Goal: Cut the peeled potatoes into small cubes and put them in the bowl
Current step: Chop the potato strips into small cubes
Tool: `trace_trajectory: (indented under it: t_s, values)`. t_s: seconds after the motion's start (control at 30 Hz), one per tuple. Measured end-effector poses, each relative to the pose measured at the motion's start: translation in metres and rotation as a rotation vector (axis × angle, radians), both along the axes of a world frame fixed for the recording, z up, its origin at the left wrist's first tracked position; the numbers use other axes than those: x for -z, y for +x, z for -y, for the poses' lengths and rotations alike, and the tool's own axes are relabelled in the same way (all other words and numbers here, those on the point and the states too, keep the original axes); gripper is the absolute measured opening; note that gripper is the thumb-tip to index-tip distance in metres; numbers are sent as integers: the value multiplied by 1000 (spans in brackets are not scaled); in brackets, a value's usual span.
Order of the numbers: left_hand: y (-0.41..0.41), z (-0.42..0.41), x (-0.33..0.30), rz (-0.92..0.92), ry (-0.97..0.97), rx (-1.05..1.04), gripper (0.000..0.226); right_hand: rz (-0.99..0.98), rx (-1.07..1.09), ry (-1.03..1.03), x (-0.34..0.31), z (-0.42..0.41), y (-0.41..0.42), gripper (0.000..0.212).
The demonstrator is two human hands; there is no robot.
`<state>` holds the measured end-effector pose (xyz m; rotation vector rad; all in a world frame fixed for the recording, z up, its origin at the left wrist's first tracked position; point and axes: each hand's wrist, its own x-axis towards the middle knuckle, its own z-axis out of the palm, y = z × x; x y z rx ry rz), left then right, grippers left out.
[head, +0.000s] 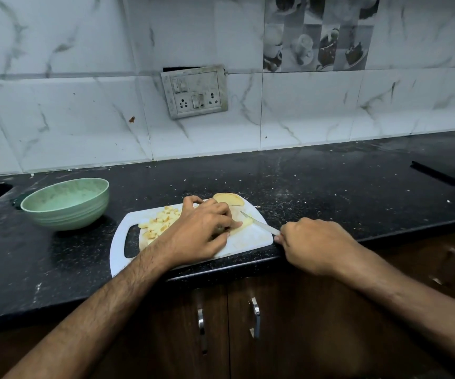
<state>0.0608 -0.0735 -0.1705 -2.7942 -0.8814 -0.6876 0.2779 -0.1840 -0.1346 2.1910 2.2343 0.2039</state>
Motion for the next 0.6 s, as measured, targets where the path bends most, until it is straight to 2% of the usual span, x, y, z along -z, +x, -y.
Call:
trace_trajectory:
  t_s: [0.33, 0.6]
  values:
    - [-1, 0, 3, 27, 19, -25, 39, 13, -18, 22, -14, 1, 11, 37]
    - [-1, 1, 2, 15, 6, -17, 39, 6, -30, -4, -2, -4, -1, 28]
